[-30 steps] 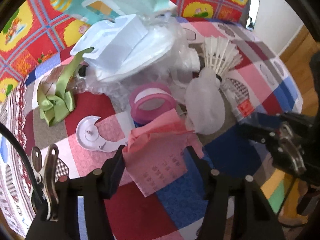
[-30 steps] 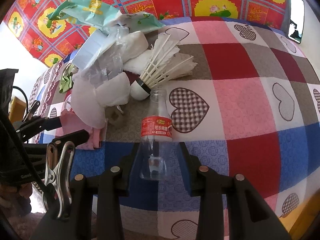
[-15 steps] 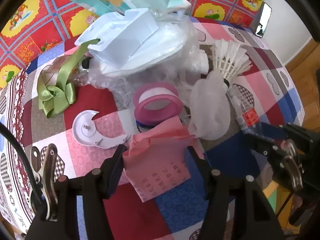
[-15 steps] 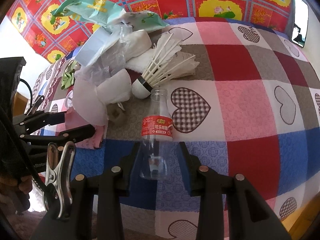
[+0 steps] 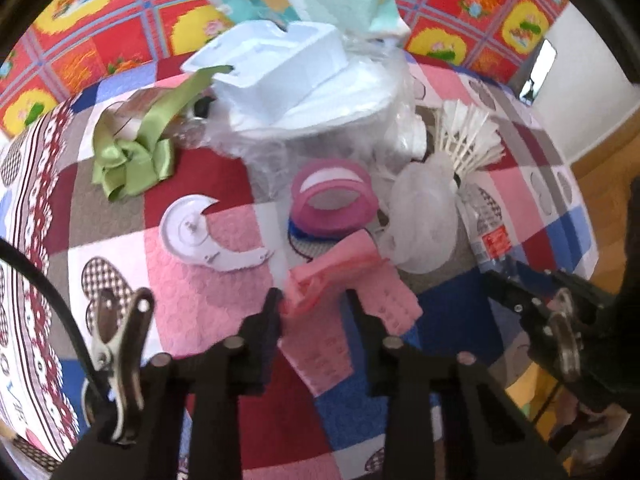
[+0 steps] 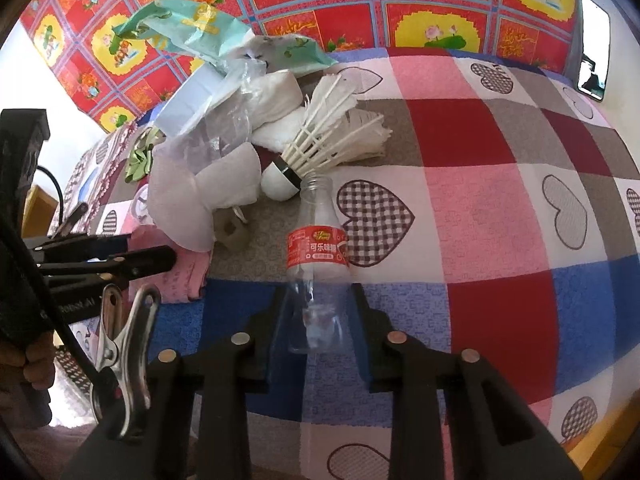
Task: Collect trash
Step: 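Grasp the pink cloth with the left gripper while the right holds the bottle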
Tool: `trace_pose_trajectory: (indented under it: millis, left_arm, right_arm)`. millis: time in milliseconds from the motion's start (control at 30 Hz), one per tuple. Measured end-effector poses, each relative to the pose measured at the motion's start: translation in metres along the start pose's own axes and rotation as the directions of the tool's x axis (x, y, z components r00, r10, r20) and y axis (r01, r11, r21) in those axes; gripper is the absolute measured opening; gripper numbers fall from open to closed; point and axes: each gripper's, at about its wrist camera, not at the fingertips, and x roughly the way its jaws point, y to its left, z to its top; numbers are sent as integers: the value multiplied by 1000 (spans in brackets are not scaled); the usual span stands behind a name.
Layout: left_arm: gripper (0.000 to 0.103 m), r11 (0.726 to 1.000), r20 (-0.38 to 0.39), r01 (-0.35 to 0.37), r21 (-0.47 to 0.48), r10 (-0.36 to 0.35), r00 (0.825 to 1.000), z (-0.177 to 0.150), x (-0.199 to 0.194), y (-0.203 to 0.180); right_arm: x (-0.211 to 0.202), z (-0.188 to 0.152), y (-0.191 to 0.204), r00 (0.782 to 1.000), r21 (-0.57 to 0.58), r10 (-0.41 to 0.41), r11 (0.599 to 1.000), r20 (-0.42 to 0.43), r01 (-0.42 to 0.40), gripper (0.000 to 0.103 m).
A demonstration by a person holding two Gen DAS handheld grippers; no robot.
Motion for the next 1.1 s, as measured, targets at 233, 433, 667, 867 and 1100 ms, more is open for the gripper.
trace_pose_trajectory:
  millis: [233, 433, 667, 867, 1100]
  left_arm:
    - [14, 1000, 76, 1, -13, 0, 997, -8, -28, 3]
    - [14, 1000, 71, 16, -18, -15, 997, -10, -29, -1]
    - [42, 999, -24, 33, -18, -33, 999, -14, -2, -9]
    - [50, 1000, 4, 19, -10, -19, 1000, -6, 6, -18]
    - [30, 1000, 27, -5, 28, 5, 1000, -6, 5, -26]
  right_arm:
    - [-6, -3, -4, 998, 20, 42, 999, 41, -42, 29]
    - [-18, 0, -5, 997, -2, 58, 998, 57, -58, 29]
    - [-12, -1, 2, 995, -38, 100, 994, 23, -99, 29]
    - [-2, -3, 1, 995, -44, 100, 994, -12, -100, 29]
    - [-1, -6, -1, 993, -51, 115, 992, -11, -115, 29]
